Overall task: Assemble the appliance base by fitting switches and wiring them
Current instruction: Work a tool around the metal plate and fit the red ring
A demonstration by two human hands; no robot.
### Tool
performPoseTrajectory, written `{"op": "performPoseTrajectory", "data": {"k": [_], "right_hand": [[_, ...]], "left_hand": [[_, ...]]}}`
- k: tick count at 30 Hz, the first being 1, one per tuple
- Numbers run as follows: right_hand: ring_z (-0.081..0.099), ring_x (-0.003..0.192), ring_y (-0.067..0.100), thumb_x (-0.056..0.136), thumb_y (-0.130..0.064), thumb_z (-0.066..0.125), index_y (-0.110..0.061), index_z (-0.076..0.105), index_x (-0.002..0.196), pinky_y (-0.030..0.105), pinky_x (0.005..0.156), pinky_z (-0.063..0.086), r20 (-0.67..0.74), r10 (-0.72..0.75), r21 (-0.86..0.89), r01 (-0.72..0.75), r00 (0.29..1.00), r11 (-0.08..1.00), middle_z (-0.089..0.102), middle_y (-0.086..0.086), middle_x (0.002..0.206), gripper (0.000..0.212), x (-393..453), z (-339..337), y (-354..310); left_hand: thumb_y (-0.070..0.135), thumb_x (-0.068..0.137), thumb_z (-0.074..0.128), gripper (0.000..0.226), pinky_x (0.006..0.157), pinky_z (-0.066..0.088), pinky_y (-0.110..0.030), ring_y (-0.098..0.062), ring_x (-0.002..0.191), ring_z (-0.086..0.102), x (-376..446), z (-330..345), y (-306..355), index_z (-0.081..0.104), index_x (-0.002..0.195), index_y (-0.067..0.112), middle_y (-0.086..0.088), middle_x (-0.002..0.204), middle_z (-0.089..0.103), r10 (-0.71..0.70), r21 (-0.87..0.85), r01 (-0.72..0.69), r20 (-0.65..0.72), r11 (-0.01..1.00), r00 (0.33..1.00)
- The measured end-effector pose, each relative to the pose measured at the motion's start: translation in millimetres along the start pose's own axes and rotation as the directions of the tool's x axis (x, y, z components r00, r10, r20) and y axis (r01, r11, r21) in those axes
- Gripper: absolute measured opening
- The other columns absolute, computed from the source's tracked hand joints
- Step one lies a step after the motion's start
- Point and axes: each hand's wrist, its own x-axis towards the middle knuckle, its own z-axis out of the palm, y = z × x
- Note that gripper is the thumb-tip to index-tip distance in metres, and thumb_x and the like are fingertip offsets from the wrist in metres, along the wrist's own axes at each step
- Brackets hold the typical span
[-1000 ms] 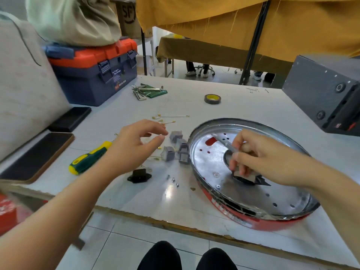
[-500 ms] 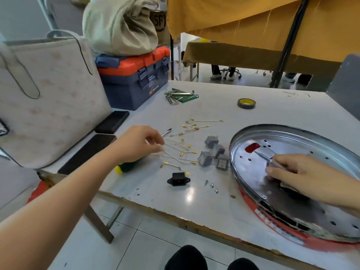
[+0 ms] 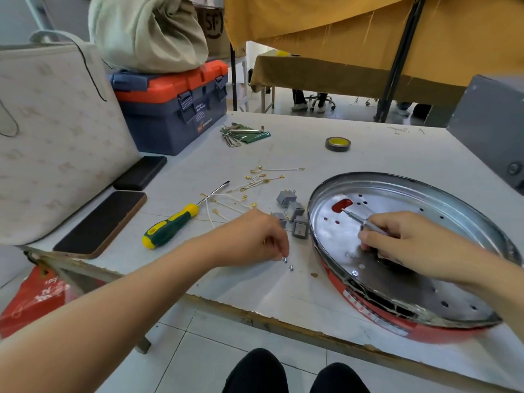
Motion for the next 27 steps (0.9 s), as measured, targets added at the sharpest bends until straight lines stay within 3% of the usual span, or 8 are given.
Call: {"op": "performPoseTrajectory", "data": {"k": [2, 6, 10, 14, 16, 20, 24, 27], "right_hand": [[0.052, 0.069, 0.028, 0.094, -0.036, 0.051, 0.001, 0.059, 0.086, 0.039, 0.072, 0.045, -0.005, -0.006, 0.002, 0.006, 1.0, 1.0, 0.064, 0.017, 0.085, 0.039, 0, 0, 1], [0.048, 0.055, 0.009, 0.095, -0.035, 0.05, -0.015, 0.065, 0.075, 0.031, 0.063, 0.042, -0.022, -0.014, 0.056, 0.015, 1.0, 0.998, 0.06, -0.013, 0.056, 0.032, 0, -1, 3], [0.051, 0.054, 0.01, 0.095, -0.029, 0.051, -0.017, 0.065, 0.069, 0.03, 0.06, 0.045, -0.039, -0.032, 0.131, 0.036, 0.999, 0.991, 0.06, -0.007, 0.055, 0.032, 1, -7, 7], [0.052, 0.05, -0.006, 0.095, -0.025, 0.053, -0.027, 0.061, 0.059, 0.007, 0.052, 0.037, -0.084, -0.084, 0.071, 0.09, 0.993, 0.993, 0.061, -0.018, 0.056, 0.037, 3, -20, 12], [0.049, 0.049, -0.002, 0.094, -0.026, 0.053, -0.026, 0.057, 0.054, 0.01, 0.05, 0.035, -0.09, -0.114, 0.008, 0.116, 0.989, 0.993, 0.054, -0.017, 0.05, 0.04, 6, -24, 12], [0.049, 0.06, 0.007, 0.092, -0.031, 0.057, -0.021, 0.067, 0.079, 0.015, 0.054, 0.035, -0.092, -0.164, -0.137, 0.151, 0.982, 0.979, 0.058, -0.007, 0.068, 0.02, 17, -30, 12], [0.058, 0.068, 0.015, 0.09, -0.032, 0.06, -0.019, 0.068, 0.078, 0.027, 0.063, 0.044, -0.114, -0.173, -0.171, 0.153, 0.978, 0.973, 0.066, 0.0, 0.071, 0.019, 29, -37, 12], [0.055, 0.062, 0.02, 0.093, -0.035, 0.055, -0.011, 0.062, 0.073, 0.033, 0.061, 0.045, -0.117, -0.17, -0.254, 0.136, 0.978, 0.958, 0.063, 0.006, 0.064, 0.032, 38, -41, 15]], "left_hand": [[0.011, 0.084, 0.067, 0.012, 0.063, 0.036, -0.004, 0.003, 0.066, 0.052, 0, 0, 0, 0.074, 0.092, 0.016, 0.008, 0.08, 0.059, -0.001, 0.021, 0.001, 0.001, 1.0, 1.0], [0.012, 0.087, 0.063, 0.009, 0.064, 0.036, -0.008, -0.002, 0.07, 0.05, 1, 0, -1, 0.071, 0.09, 0.012, 0.005, 0.083, 0.059, -0.003, 0.103, 0.001, 0.021, 0.995, 1.0], [0.019, 0.096, 0.048, 0.013, 0.077, 0.04, -0.024, -0.013, 0.084, 0.046, -2, 5, -2, 0.058, 0.093, 0.012, 0.001, 0.098, 0.051, 0.022, 0.267, -0.045, 0.09, 0.963, 0.996], [0.024, 0.099, 0.04, 0.014, 0.08, 0.041, -0.027, -0.012, 0.086, 0.043, -5, 10, -3, 0.051, 0.097, 0.016, 0.002, 0.101, 0.046, 0.04, 0.353, -0.062, 0.071, 0.934, 0.997], [0.021, 0.098, 0.042, 0.009, 0.074, 0.038, -0.02, -0.004, 0.078, 0.042, -5, 10, 0, 0.049, 0.092, 0.019, 0.008, 0.09, 0.047, 0.034, 0.255, -0.026, -0.026, 0.967, 0.999], [0.016, 0.094, 0.052, 0.014, 0.062, 0.039, -0.01, 0.0, 0.068, 0.054, 2, -2, 14, 0.053, 0.085, 0.026, 0.013, 0.07, 0.058, -0.006, -0.051, -0.005, -0.228, 0.999, 0.974], [0.017, 0.091, 0.058, 0.014, 0.066, 0.047, -0.02, -0.008, 0.062, 0.057, 15, -9, 17, 0.069, 0.085, 0.023, -0.002, 0.07, 0.067, -0.138, -0.334, 0.034, -0.292, 0.942, 0.946], [0.025, 0.089, 0.061, 0.016, 0.059, 0.047, -0.018, 0.002, 0.057, 0.057, 29, -11, 14, 0.074, 0.079, 0.025, 0.006, 0.064, 0.066, -0.301, -0.481, 0.11, -0.341, 0.87, 0.89]]}}
